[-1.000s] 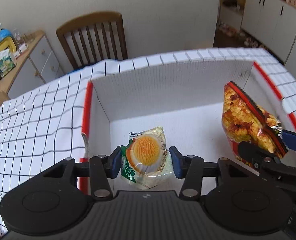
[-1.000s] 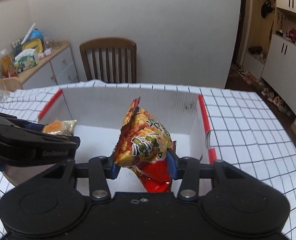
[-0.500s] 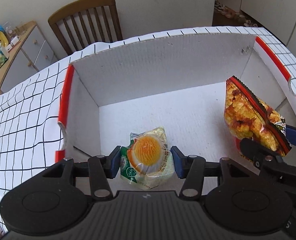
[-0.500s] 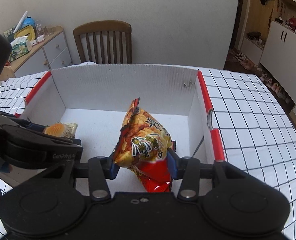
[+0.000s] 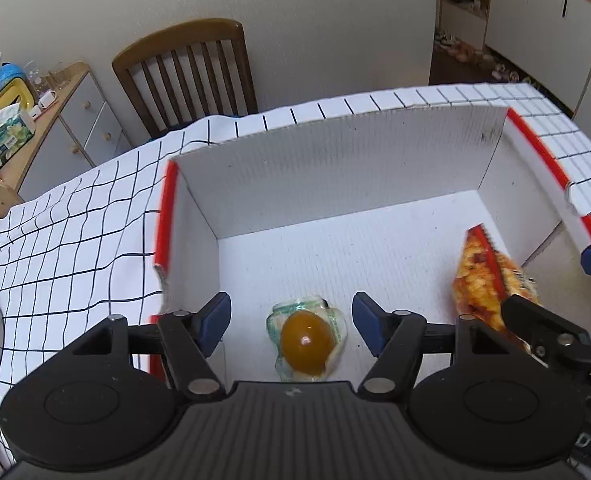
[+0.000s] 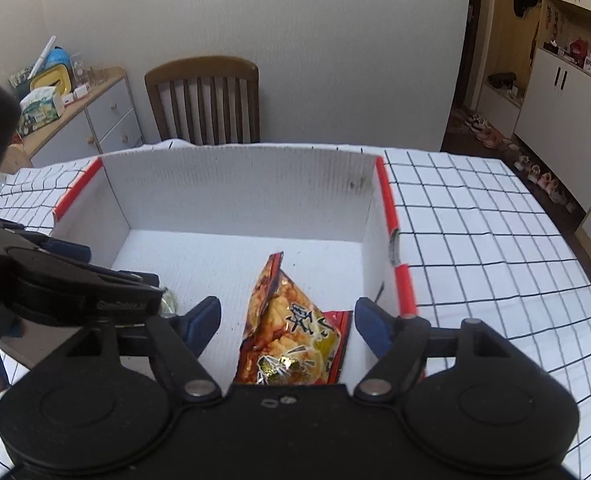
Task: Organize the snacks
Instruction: 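Open both tools to drop the cake and chip bag into the box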
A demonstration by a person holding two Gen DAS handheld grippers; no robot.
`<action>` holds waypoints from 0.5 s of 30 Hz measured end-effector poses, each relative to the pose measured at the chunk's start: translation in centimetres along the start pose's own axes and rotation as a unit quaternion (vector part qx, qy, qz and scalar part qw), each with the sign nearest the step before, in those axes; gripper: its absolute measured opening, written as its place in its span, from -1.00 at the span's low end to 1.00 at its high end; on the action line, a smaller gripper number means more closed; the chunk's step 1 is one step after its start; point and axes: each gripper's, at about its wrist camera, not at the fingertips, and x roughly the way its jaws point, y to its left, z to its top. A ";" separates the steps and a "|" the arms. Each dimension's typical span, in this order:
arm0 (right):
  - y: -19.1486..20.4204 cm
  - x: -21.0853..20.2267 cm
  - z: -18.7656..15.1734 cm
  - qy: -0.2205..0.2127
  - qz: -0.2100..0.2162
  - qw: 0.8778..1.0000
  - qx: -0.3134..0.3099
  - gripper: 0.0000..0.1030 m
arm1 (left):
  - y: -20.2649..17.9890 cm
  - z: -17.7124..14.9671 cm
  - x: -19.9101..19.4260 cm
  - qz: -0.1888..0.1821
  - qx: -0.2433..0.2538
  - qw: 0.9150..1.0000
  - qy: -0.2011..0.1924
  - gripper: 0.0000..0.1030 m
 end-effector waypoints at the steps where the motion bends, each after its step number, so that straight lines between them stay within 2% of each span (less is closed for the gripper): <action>1: -0.1 -0.4 0.0 -0.003 -0.001 1.000 0.000 0.45 | 0.1 -0.1 -0.3 0.001 -0.002 1.000 -0.003 0.29; 15: -0.3 -8.0 -0.1 -0.062 0.000 0.998 0.011 0.67 | 1.2 -2.1 -8.6 -0.005 -0.023 0.998 -0.056 0.29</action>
